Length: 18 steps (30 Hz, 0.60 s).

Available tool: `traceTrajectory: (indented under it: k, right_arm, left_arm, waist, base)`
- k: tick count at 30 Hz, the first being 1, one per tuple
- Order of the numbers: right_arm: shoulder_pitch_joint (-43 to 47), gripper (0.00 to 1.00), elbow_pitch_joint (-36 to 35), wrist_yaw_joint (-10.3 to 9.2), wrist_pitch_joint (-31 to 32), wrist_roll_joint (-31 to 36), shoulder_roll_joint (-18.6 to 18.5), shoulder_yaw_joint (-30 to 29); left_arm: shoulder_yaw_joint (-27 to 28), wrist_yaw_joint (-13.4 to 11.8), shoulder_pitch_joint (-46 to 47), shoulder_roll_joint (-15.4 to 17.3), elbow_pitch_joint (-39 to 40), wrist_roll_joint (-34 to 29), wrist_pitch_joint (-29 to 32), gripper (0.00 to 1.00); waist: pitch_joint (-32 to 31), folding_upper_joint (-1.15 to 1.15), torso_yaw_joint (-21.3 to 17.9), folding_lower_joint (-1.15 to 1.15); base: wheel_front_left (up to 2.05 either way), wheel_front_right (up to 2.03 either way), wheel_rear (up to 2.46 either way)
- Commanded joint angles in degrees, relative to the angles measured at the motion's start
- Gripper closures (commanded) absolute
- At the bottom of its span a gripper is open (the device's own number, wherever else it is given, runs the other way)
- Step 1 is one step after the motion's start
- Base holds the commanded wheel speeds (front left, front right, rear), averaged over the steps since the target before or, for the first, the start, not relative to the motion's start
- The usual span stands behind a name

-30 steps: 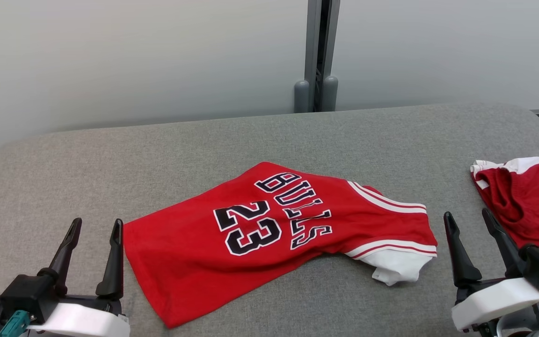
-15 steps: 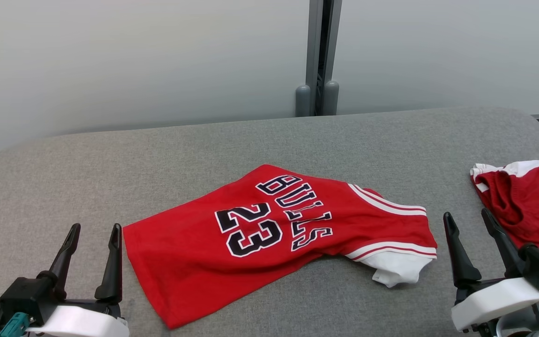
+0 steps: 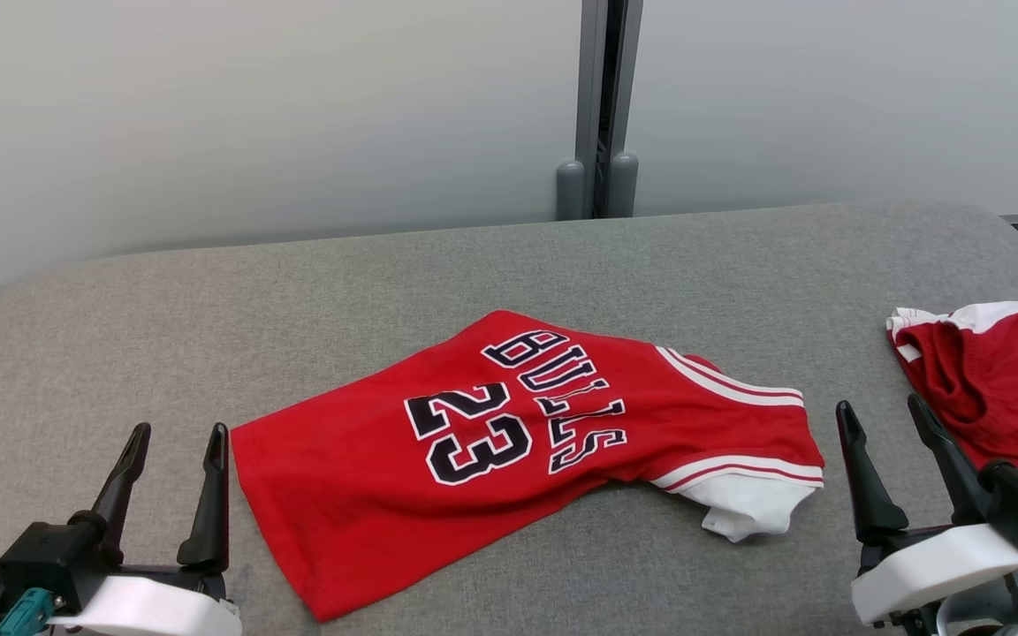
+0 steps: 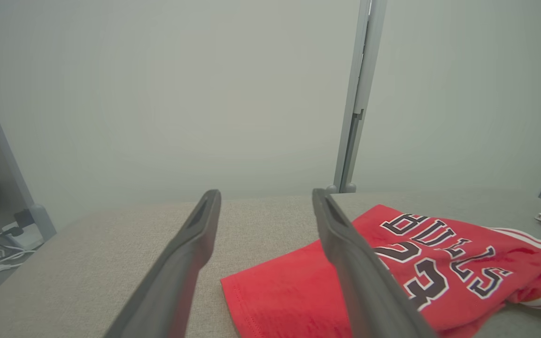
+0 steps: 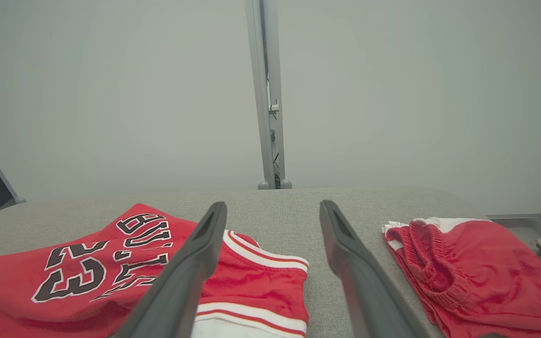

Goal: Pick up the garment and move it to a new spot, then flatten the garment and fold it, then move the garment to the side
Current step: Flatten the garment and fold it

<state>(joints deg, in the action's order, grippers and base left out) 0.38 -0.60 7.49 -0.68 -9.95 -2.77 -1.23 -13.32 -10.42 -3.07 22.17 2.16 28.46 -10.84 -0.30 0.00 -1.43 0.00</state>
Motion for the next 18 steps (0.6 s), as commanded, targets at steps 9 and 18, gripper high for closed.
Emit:
traceTrajectory:
  k: [9,18]
  right_arm:
    - [-0.3,0.0,-0.1,0.0,-0.2,-0.1,-0.3,0.2]
    - [-1.6,0.0,0.1,0.0,-0.4,-0.3,-0.3,1.4]
  left_arm:
    - [-0.7,0.1,1.3,0.1,-0.4,0.6,1.0,0.0]
    - [-5.0,5.6,3.1,-2.7,-11.9,7.2,8.9,0.0]
  waist:
    - [0.7,0.0,0.1,0.0]
    - [4.1,0.0,-1.3,0.0]
  base:
    - [0.0,0.0,0.0]
    - [0.0,0.0,0.0]
